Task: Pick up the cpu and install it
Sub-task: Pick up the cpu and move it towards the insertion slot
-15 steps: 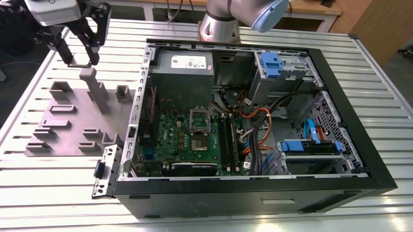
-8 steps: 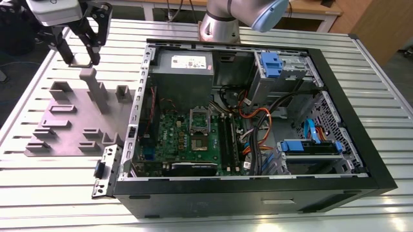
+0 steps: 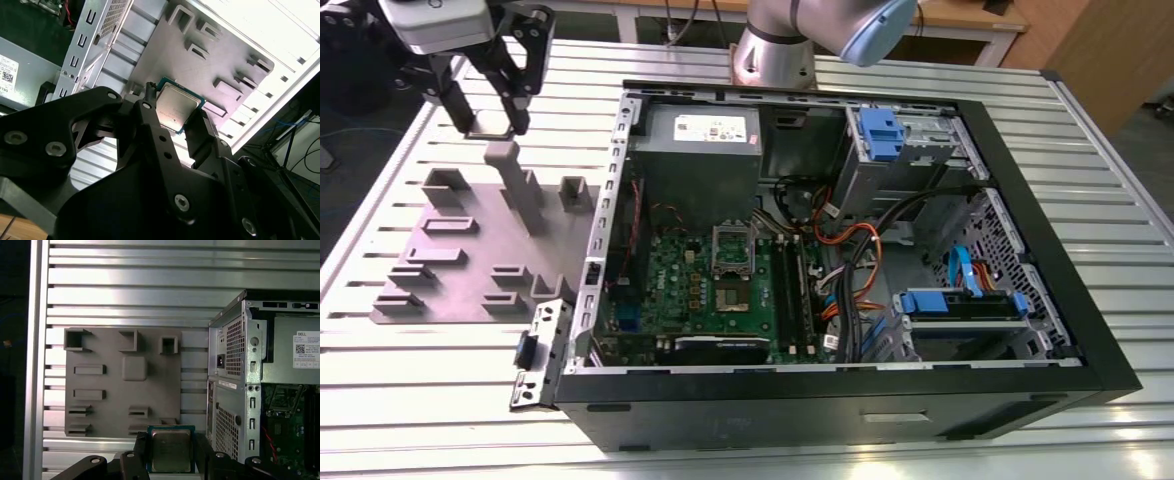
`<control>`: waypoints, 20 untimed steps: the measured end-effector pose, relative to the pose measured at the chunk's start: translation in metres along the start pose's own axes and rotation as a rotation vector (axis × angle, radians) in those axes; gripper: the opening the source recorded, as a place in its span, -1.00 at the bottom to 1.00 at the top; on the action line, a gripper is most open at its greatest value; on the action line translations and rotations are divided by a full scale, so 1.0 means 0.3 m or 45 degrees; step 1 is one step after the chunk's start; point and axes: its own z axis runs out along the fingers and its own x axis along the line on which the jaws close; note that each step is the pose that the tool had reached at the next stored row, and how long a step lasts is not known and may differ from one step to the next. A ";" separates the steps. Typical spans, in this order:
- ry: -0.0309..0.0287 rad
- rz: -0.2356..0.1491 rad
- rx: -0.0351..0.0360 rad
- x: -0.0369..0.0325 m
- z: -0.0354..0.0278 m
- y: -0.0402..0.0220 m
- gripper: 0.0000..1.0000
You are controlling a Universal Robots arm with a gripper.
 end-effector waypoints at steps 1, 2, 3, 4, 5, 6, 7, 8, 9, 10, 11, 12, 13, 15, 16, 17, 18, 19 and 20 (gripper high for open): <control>0.0000 0.000 0.0000 -0.001 0.000 0.000 -0.06; 0.0001 0.000 0.0000 -0.002 0.000 0.000 -0.06; 0.0001 0.000 0.0000 -0.002 0.000 0.000 -0.06; -0.0001 0.000 0.0000 -0.003 0.000 0.000 -0.06; 0.0001 0.000 0.0000 -0.004 0.000 0.000 -0.06; 0.0001 0.000 0.0001 -0.005 0.000 0.000 -0.06; 0.0001 0.000 0.0001 -0.006 0.000 0.000 -0.06; 0.0000 0.000 0.0001 -0.006 0.000 0.000 -0.06; 0.0000 0.000 0.0000 -0.007 0.000 0.000 -0.06; 0.0001 0.000 0.0001 -0.008 0.000 0.000 -0.06; 0.0001 0.000 0.0001 -0.008 0.000 0.000 -0.06; 0.0001 0.000 0.0001 -0.010 0.000 0.000 -0.06; 0.0001 0.000 0.0001 -0.013 0.000 0.000 -0.06; 0.0001 0.000 0.0001 -0.014 0.000 0.000 -0.06; 0.0001 0.000 0.0000 -0.014 0.000 0.000 -0.06; 0.0001 0.000 0.0001 -0.016 0.000 0.000 -0.06; 0.0002 0.000 0.0001 -0.018 0.000 0.000 -0.06; 0.0001 0.000 0.0001 -0.018 0.000 0.000 -0.06; 0.0000 0.000 0.0000 -0.019 0.000 0.000 -0.06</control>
